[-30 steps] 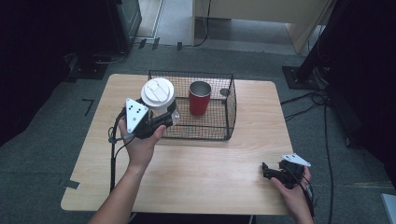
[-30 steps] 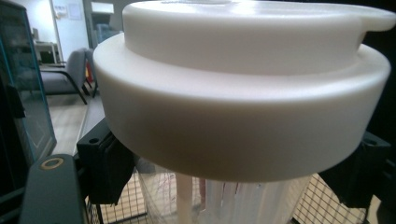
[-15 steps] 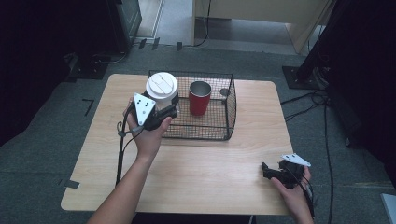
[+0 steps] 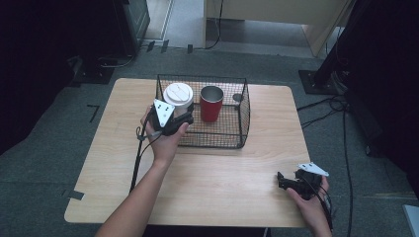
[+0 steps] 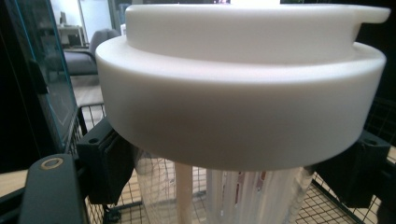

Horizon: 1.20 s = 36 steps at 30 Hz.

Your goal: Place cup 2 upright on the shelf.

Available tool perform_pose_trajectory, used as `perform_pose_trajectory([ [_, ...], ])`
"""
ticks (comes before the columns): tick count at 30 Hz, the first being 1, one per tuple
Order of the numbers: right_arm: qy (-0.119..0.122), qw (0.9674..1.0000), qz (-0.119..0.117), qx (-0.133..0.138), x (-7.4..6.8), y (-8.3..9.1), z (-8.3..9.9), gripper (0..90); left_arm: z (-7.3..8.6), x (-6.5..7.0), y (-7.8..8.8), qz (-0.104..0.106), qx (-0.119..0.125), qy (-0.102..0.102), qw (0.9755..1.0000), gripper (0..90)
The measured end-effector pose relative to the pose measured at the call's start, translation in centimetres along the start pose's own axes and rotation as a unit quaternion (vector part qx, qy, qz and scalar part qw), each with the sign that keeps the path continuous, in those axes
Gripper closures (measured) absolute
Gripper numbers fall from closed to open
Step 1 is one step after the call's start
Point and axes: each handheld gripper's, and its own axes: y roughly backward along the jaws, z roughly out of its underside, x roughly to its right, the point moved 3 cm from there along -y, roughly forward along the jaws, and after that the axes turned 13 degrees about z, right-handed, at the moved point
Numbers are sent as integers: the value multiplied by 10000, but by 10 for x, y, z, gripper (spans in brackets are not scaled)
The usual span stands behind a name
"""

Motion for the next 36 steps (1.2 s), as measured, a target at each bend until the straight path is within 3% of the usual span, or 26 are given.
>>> perform_pose_trajectory([
  [10,-2,10000,-1,-3,0,0,0,24,17,3,-10,-65,-271,1,9996,170],
  [22,1,10000,1,-3,0,0,0,24,34,3,-17,-131,-706,34,9974,170],
  [34,2,10000,0,-1,0,0,0,25,36,3,-13,-109,-767,84,9970,166],
  [36,0,10000,1,-2,0,0,0,24,34,3,-12,-82,-775,144,9969,128],
])
